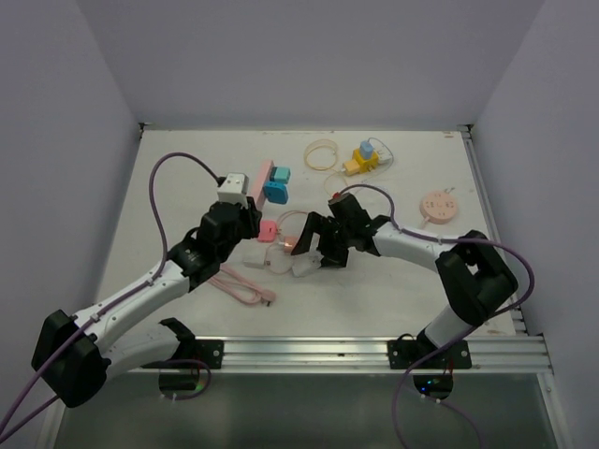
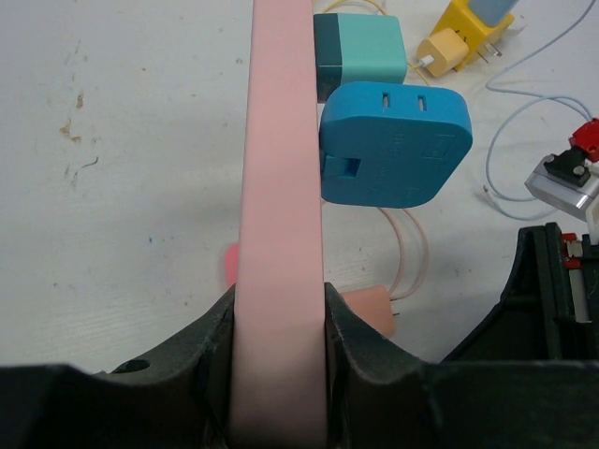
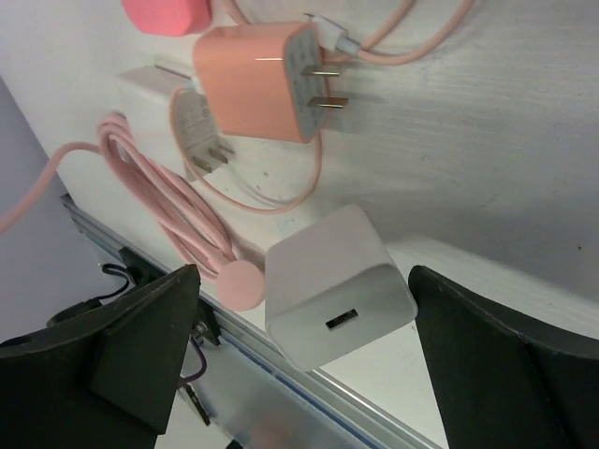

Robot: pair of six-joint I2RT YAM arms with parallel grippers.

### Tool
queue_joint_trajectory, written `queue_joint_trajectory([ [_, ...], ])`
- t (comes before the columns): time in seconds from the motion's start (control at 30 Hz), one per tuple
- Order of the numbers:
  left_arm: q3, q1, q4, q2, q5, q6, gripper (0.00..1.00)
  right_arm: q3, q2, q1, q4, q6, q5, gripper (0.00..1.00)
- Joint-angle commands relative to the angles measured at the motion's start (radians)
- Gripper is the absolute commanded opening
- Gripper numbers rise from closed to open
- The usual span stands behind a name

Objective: Pull the plug off the socket

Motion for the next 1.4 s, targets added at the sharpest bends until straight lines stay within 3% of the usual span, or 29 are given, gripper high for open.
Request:
queue_joint_trajectory([
  [0.0, 0.002, 0.007, 0.090, -0.048, 0.035, 0.012, 0.00, 0.058, -0.090, 0.002, -0.031, -0.028, 0.072, 0.99],
  [0.2, -0.008, 0.005, 0.081, -0.060, 0.086, 0.015, 0.00, 0.064, -0.179, 0.000, 0.006, -0.015, 0.159, 0.99],
  [0.5, -0.035, 0.007, 0.085, -0.086, 0.160, 0.003, 0.00, 0.021, -0.278, 0.000, 0.244, 0.044, 0.213, 0.99],
  [0.63, -0.034, 0.007, 0.075, -0.091, 0.187, 0.005, 0.00, 0.079, -0.244, 0.002, 0.282, -0.124, 0.192, 0.95],
  [0.8, -0.017, 0.007, 0.035, -0.099, 0.218, 0.003, 0.00, 0.124, -0.232, 0.000, 0.273, -0.376, 0.170, 0.81],
  [1.03, 0.014, 0.005, -0.024, -0.092, 0.258, 0.005, 0.00, 0.135, -0.224, 0.002, 0.284, -0.661, 0.055, 0.81],
  [1.23, 0.032, 0.007, -0.038, -0.094, 0.266, 0.002, 0.00, 0.147, -0.189, 0.002, 0.284, -0.743, -0.044, 0.75],
  [1.37, 0.041, 0.007, -0.039, -0.082, 0.284, -0.006, 0.00, 0.145, -0.170, 0.005, 0.285, -0.775, -0.080, 0.61],
])
